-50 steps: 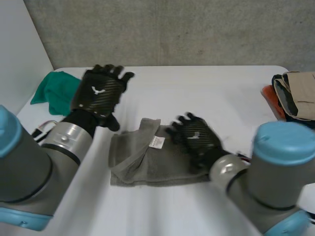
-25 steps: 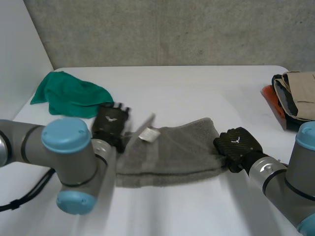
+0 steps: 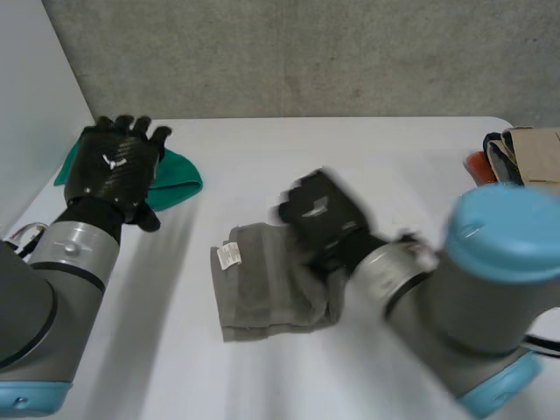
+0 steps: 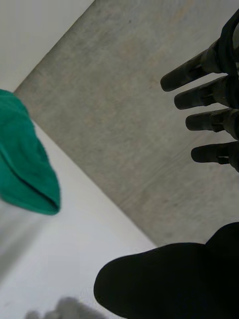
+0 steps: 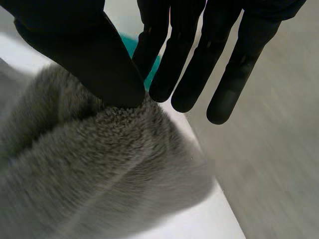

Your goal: Fold the laundry.

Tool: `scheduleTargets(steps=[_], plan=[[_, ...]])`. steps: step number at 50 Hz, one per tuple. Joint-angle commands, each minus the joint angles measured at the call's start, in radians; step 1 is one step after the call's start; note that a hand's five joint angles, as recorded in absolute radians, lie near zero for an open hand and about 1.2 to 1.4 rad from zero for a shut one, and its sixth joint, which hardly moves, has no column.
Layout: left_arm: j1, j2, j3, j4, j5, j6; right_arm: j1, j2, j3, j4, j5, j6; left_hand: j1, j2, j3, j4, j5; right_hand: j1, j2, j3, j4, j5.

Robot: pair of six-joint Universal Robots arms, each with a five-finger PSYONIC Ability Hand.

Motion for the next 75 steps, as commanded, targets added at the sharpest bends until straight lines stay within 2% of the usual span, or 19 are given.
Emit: scheduleTargets(steps=[1,2,3,6,9,10,16,19,24,32,40,48,50,58,62,66,68,73,75], plan=[[-0.004,-0.005,0.006,-0.001,-0.001,-0.093,0.169,0.189,-0.033,0.0,-0.05,-0.069,-0.006,-0.015,-0.019,-0.012,-0.03,-0.24,-0.349,-0.364,-0.373,-0.359],[-0.007,-0.005,0.006,0.001,-0.001,-0.104,0.166,0.197,-0.037,0.002,-0.038,-0.072,-0.006,-0.015,-0.019,-0.012,-0.03,-0.638,-0.748,-0.762,-0.771,-0.757],[-0.012,-0.006,0.009,-0.001,-0.001,-0.115,0.157,0.194,-0.045,0.002,-0.005,-0.064,-0.006,-0.015,-0.019,-0.012,-0.03,-0.89,-1.0,-1.014,-1.023,-1.009],[-0.04,-0.023,0.022,-0.001,-0.001,-0.161,0.151,0.176,-0.05,-0.003,0.054,-0.023,-0.015,-0.024,-0.027,-0.021,-0.039,-0.89,-1.0,-1.014,-1.023,-1.009],[-0.083,-0.044,0.049,-0.002,-0.001,-0.196,0.103,0.111,-0.06,-0.006,0.102,0.113,-0.015,-0.024,-0.027,-0.021,-0.039,-0.89,-1.0,-1.014,-1.023,-1.009],[-0.099,-0.052,0.061,-0.009,-0.003,-0.202,0.053,0.078,-0.067,-0.006,0.109,0.216,-0.015,-0.024,-0.027,-0.021,-0.039,-0.89,-1.0,-1.014,-1.023,-1.009],[-0.23,-0.126,0.127,-0.114,-0.009,-0.228,-0.073,0.045,-0.109,0.078,0.088,0.567,-0.012,-0.021,-0.025,-0.018,-0.036,-0.89,-1.0,-1.014,-1.023,-1.009],[-0.284,-0.195,0.156,-0.137,-0.013,-0.253,-0.093,0.07,-0.162,0.176,0.073,0.625,-0.006,-0.015,-0.019,-0.012,-0.03,-0.89,-1.0,-1.014,-1.023,-1.009],[-0.31,-0.334,0.225,-0.153,-0.043,-0.286,-0.144,0.186,-0.258,0.363,0.068,0.629,0.0,-0.009,-0.013,-0.006,-0.024,-0.89,-1.0,-1.014,-1.023,-1.009],[-0.301,-0.5,0.325,-0.249,-0.153,-0.28,-0.15,0.28,-0.334,0.402,0.046,0.639,0.017,0.009,0.005,0.012,-0.007,-0.89,-1.0,-1.014,-1.023,-1.009],[-0.227,-0.496,0.299,-0.357,-0.152,-0.257,-0.144,0.353,-0.383,0.457,0.003,0.559,0.02,0.011,0.008,0.015,-0.004,-0.89,-1.0,-1.014,-1.023,-1.009],[-0.221,-0.431,0.273,-0.372,-0.139,-0.198,-0.144,0.358,-0.41,0.525,0.023,0.384,0.02,0.011,0.008,0.015,-0.004,-0.89,-1.0,-1.014,-1.023,-1.009],[-0.221,-0.407,0.274,-0.372,-0.122,-0.198,-0.145,0.326,-0.412,0.52,0.057,0.361,0.017,0.009,0.005,0.012,-0.007,-0.89,-1.0,-1.014,-1.023,-1.009],[-0.196,-0.241,0.299,-0.36,0.005,-0.198,-0.124,0.205,-0.329,0.382,0.158,0.324,-0.003,-0.012,-0.016,-0.009,-0.027,-0.89,-1.0,-1.014,-1.023,-1.009],[-0.167,-0.17,0.337,-0.36,0.129,-0.201,-0.069,0.079,-0.162,0.27,0.165,0.266,-0.006,-0.015,-0.019,-0.012,-0.03,-0.89,-1.0,-1.014,-1.023,-1.009],[-0.114,-0.121,0.398,-0.45,0.349,-0.205,-0.017,0.048,-0.027,0.177,0.171,0.252,0.002,-0.006,-0.01,-0.003,-0.022,-0.89,-1.0,-1.014,-1.023,-1.009],[-0.1,-0.114,0.409,-0.484,0.396,-0.205,0.02,0.048,0.044,0.118,0.174,0.253,0.0,-0.009,-0.013,-0.006,-0.024,-0.89,-1.0,-1.014,-1.023,-1.009],[-0.051,-0.086,0.435,-0.605,0.668,-0.21,0.089,0.065,0.168,-0.038,0.18,0.255,-0.006,-0.015,-0.019,-0.012,-0.03,-0.89,-1.0,-1.014,-1.023,-1.009],[-0.044,-0.083,0.435,-0.616,0.727,-0.213,0.108,0.086,0.202,-0.125,0.194,0.254,-0.006,-0.015,-0.019,-0.012,-0.03,-0.89,-1.0,-1.014,-1.023,-1.009]])
